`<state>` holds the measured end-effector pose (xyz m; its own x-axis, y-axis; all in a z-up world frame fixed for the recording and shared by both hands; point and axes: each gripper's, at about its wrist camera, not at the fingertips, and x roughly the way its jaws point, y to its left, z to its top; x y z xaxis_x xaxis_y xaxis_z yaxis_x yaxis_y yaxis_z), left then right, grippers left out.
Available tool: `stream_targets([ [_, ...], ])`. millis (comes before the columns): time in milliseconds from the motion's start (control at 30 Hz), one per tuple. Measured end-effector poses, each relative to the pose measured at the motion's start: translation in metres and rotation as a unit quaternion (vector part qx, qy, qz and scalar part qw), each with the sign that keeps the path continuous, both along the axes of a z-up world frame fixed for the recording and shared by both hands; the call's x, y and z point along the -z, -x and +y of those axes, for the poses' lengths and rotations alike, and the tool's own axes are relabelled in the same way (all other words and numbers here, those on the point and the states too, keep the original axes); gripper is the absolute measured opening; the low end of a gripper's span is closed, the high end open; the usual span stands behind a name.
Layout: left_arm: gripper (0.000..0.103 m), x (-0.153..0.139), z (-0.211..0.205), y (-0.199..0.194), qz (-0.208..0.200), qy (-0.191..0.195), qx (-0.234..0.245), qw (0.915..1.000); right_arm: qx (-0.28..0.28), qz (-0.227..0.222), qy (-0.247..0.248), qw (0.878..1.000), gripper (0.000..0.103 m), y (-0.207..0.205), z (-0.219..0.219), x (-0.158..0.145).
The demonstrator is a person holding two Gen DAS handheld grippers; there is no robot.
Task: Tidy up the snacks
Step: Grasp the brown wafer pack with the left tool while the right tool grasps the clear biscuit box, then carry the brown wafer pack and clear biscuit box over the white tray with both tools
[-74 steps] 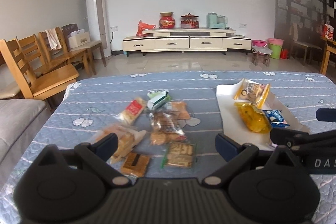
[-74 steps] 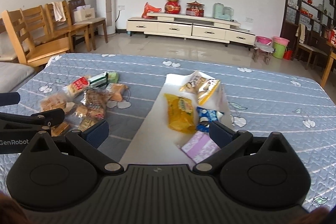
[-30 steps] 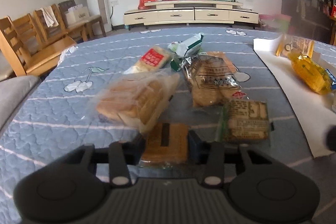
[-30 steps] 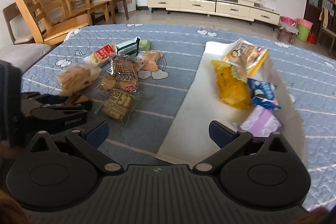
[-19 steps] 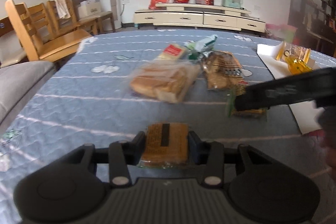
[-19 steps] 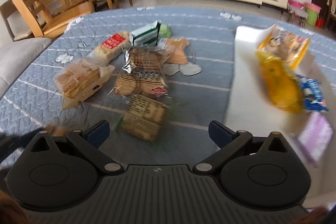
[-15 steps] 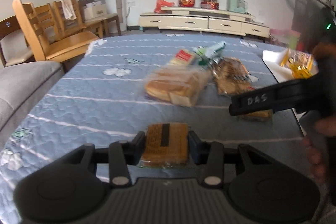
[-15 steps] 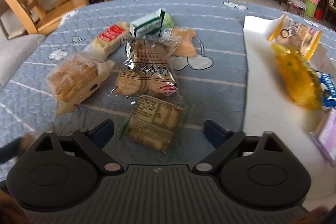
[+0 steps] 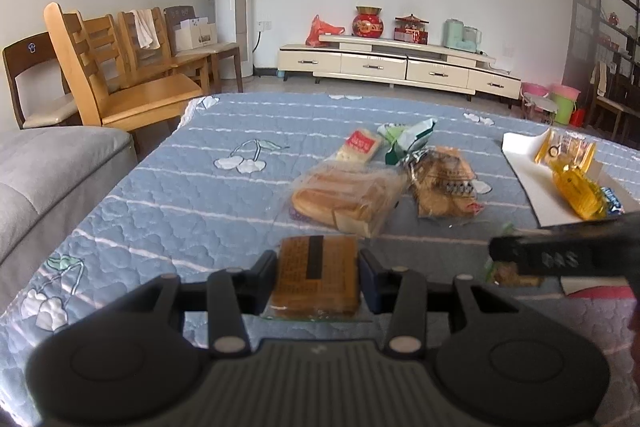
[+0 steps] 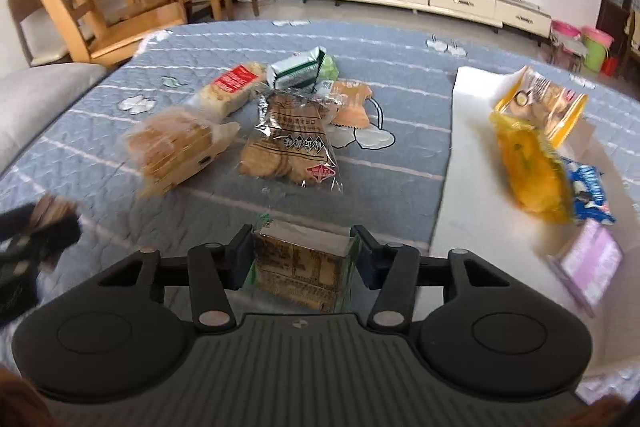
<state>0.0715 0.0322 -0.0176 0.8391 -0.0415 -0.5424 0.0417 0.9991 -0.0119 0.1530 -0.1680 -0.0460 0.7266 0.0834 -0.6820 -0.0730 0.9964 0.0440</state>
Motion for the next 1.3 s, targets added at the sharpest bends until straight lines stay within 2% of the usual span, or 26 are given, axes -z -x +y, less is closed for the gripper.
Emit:
stream_targets([
  [267,0.043,-0.018,-0.007,0.017,-0.021,-0.004,-0.004,0.9998,-0.005,-0.038,-0.003,0.999,0.064,0.043,-0.013,-0.030],
  [567,0.043,-0.033,-0.010,0.031,-0.034,-0.007,-0.010,0.9993,-0.014,-0.060,-0.003,0.998,0.064,0.081,-0.023,-0.050],
  [1300,0.043,-0.047,-0.020,0.047,-0.051,-0.012,-0.013,0.9985,-0.010,-0.100,-0.003,0.995,0.064,0.118,-0.039,-0.072],
])
